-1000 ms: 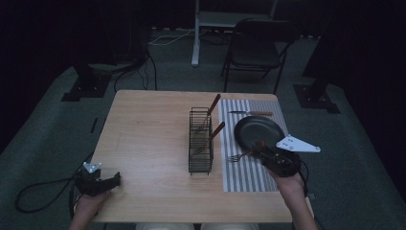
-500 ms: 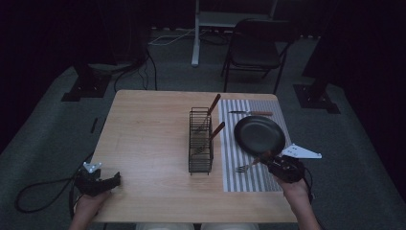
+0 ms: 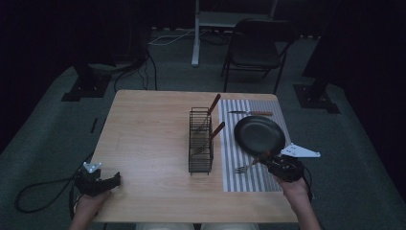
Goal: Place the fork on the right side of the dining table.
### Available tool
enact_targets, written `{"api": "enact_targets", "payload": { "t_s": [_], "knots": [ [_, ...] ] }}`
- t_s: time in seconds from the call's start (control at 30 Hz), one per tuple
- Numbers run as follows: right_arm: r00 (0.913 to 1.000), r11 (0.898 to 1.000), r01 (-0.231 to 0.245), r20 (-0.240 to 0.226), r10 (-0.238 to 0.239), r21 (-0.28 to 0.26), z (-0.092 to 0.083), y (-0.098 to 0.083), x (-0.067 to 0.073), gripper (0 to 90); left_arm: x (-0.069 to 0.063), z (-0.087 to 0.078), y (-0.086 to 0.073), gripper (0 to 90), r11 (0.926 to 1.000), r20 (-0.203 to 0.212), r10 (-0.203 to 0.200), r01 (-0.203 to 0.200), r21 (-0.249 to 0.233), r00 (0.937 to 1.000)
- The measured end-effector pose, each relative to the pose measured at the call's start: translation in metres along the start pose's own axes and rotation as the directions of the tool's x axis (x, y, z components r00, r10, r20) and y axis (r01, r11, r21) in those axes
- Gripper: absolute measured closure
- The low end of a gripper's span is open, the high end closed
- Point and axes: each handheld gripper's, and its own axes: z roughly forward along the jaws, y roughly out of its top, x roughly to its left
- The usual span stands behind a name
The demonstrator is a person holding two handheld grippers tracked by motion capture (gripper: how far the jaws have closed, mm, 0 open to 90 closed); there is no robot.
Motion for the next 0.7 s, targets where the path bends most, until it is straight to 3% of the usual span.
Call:
{"api": "enact_targets", "payload": {
  "t_s": [0.17, 0.43, 0.7],
  "knots": [
    [0.9986, 0.999, -0.049, -0.018, 0.049, 0.001, -0.002, -0.004, -0.01, 75.6, 0.0, 0.0, 0.0, 0.6, 1.0, 0.0, 0.0, 0.0, 0.0, 1.0],
    [0.9937, 0.993, -0.112, 0.005, 0.112, 0.023, -0.008, -0.021, -0.029, 74.6, 0.0, 0.0, 0.0, 0.7, 1.0, 0.0, 0.0, 0.0, 0.0, 1.0],
    [0.985, 0.985, -0.171, -0.019, 0.172, 0.035, -0.01, -0.034, -0.044, 72.9, 0.0, 0.0, 0.0, 0.6, 1.0, 0.0, 0.0, 0.0, 0.0, 1.0]
  ]
}}
